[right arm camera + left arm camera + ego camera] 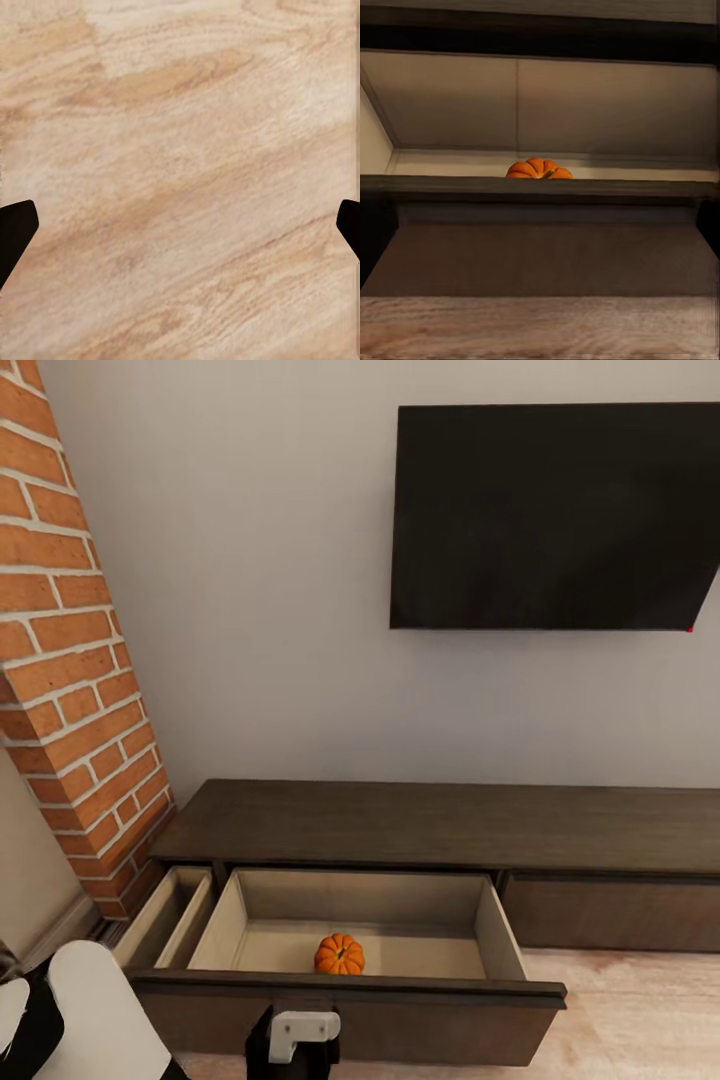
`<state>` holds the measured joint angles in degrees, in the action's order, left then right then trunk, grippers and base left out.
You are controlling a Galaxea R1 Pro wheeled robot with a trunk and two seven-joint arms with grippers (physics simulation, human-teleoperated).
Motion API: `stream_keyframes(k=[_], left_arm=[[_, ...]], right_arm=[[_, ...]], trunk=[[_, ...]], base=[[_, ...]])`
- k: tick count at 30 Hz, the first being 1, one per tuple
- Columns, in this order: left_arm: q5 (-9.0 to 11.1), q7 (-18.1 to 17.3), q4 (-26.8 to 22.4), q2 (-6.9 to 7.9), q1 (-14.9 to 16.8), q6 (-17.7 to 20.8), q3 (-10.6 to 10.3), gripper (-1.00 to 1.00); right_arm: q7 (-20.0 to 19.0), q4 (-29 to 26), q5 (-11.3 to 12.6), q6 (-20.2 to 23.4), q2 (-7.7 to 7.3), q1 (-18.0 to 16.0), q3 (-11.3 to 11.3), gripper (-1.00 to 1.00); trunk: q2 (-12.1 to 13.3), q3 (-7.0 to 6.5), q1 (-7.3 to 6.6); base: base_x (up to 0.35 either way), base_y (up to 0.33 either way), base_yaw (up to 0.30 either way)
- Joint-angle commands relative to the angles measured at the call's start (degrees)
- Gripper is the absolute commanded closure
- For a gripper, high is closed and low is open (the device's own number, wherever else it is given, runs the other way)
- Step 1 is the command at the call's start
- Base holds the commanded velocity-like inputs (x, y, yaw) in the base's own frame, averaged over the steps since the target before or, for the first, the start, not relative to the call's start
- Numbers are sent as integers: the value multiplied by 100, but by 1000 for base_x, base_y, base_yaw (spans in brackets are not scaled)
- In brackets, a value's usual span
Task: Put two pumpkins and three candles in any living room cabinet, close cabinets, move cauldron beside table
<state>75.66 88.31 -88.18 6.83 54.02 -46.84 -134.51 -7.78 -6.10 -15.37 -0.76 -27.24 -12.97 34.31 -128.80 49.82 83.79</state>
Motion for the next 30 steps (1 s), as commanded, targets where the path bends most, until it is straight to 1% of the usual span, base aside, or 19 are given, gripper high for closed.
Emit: stream_keyframes(k=[1, 5, 7, 8, 9, 10, 14, 16, 17, 20, 21, 22, 24, 25, 26, 27, 28, 29, 30], left_arm=[[11, 2, -5, -6, -52, -28, -5, -100], [-19, -21, 5, -13, -380, -40, -8, -100], [-161, -28, 10, -15, -623, -40, -12, -100], [-297, -31, 29, -15, -802, -40, -13, -100], [-365, -30, 48, -15, -923, -37, -13, -100], [-392, -29, 56, -15, -982, -35, -13, -100], [-537, -32, 156, -24, -1414, -23, -14, -100], [-689, -33, 266, -50, -1719, -8, -14, -100], [-735, -33, 307, -59, -1798, -3, -14, -100], [-995, -171, 1125, -153, -2712, -11, -14, -100], [-1019, -207, 1250, -162, -2835, -20, -14, -100], [-1054, -296, 1506, -176, -3071, -50, -14, -100], [-1090, -571, 2063, -190, -3529, -207, -11, -100], [-1095, -666, 2209, -192, -3643, -266, -10, -100], [-1092, -1047, 2697, -196, -4009, -461, -8, -100], [-1084, -1190, 2868, -197, -4129, -525, -7, -100], [-1068, -1488, 3209, -196, -4369, -647, -6, -100], [-935, -2500, 4454, -199, -5300, -1024, 0, -100], [-679, -2984, 4868, -192, -5668, -1105, 2, -100]], right_arm=[[-23, 3, -54, -13, -1, -3, 49, -100], [-22, 3, -54, -19, 0, -3, 49, -100], [-22, 4, -54, -20, 0, -3, 49, -100], [-22, 4, -54, -21, 0, -3, 49, -100], [-22, 4, -54, -21, 0, -3, 49, -100], [-22, 4, -54, -21, 0, -3, 49, -100], [-22, 4, -54, -28, 0, -3, 49, -100], [-22, 4, -54, -29, 0, -3, 49, -100], [-22, 4, -56, -29, 0, -3, 49, -100], [-22, 27, -61, -32, 16, -3, 43, -100], [-22, 33, -61, -33, 23, -3, 43, -100], [-20, 53, -62, -35, 48, -3, 42, -100], [-2, 143, -66, -81, 129, -3, 41, -100], [11, 177, -67, -107, 152, -3, 41, -100], [88, 306, -71, -217, 222, -3, 35, -100], [122, 351, -73, -253, 246, -3, 32, -100], [191, 439, -76, -322, 297, -3, 29, -100], [366, 681, -105, -500, 485, -3, 19, -100], [396, 759, -147, -582, 551, 6, 21, -100]], trunk=[[39, -13, -24], [199, -85, -112], [280, -121, -155], [320, -138, -177], [360, -156, -199], [400, -174, -221], [560, -246, -309], [641, -282, -353], [681, -300, -375], [801, -354, -441], [841, -372, -463], [881, -390, -485], [961, -426, -529], [1002, -444, -551], [1042, -462, -573], [1082, -480, -595], [1122, -498, -617], [1162, -515, -639], [1202, -533, -661]], base=[[0, 0, 0], [0, 0, 0], [0, 0, 0], [0, 0, 0], [0, 0, 0], [0, 0, 0], [0, 0, 0], [0, 0, 0], [0, 0, 0], [0, 0, 0], [0, 0, 0], [0, 0, 0], [0, 0, 0], [0, 0, 0], [0, 0, 0], [0, 0, 0], [0, 0, 0], [0, 0, 0], [0, 0, 0]])
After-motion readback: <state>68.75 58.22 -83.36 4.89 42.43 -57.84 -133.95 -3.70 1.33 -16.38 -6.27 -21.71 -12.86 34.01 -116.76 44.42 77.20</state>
